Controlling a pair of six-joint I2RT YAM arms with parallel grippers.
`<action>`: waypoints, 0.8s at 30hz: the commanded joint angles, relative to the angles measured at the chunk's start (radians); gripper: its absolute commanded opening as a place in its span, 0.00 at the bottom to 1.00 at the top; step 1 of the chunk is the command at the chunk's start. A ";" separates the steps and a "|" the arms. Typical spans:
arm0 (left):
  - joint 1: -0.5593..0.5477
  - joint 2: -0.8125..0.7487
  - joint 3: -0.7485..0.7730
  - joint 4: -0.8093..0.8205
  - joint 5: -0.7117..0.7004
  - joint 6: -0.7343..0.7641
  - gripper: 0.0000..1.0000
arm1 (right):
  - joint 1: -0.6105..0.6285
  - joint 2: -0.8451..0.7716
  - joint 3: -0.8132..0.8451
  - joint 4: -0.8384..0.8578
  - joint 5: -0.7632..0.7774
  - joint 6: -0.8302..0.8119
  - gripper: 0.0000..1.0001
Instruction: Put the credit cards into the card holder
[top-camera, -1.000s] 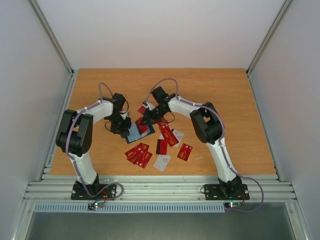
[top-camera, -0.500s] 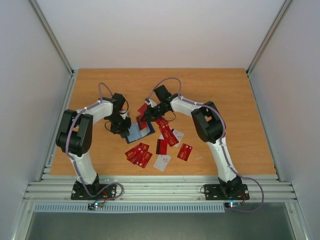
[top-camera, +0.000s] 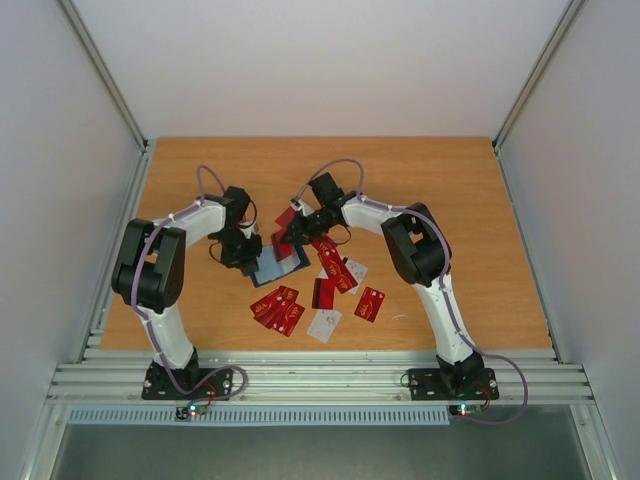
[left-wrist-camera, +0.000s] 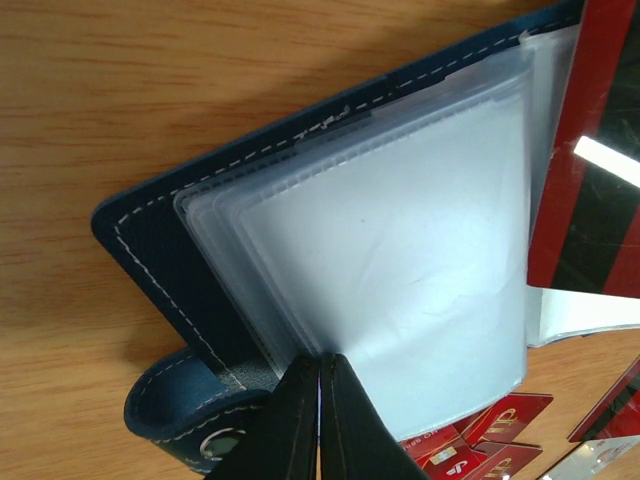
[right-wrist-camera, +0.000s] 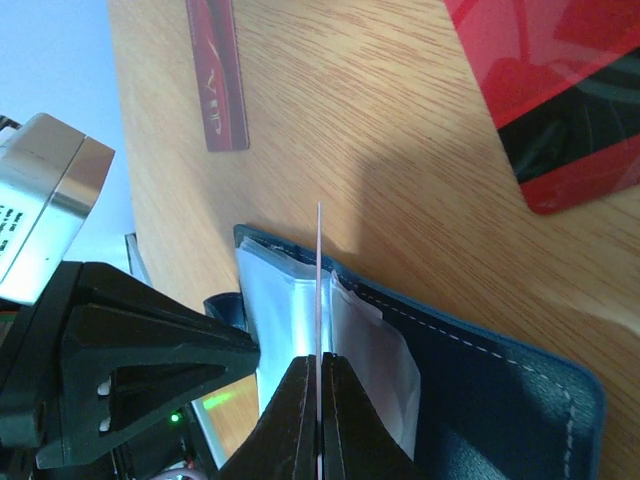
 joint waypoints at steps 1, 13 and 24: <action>0.000 0.038 -0.024 0.015 -0.018 0.009 0.04 | 0.001 0.012 -0.027 0.066 -0.045 0.040 0.01; -0.001 0.035 -0.038 0.028 -0.013 0.005 0.04 | 0.004 -0.002 -0.071 0.144 -0.095 0.124 0.01; 0.000 0.031 -0.042 0.028 -0.016 0.006 0.04 | 0.002 -0.029 -0.123 0.188 -0.112 0.159 0.01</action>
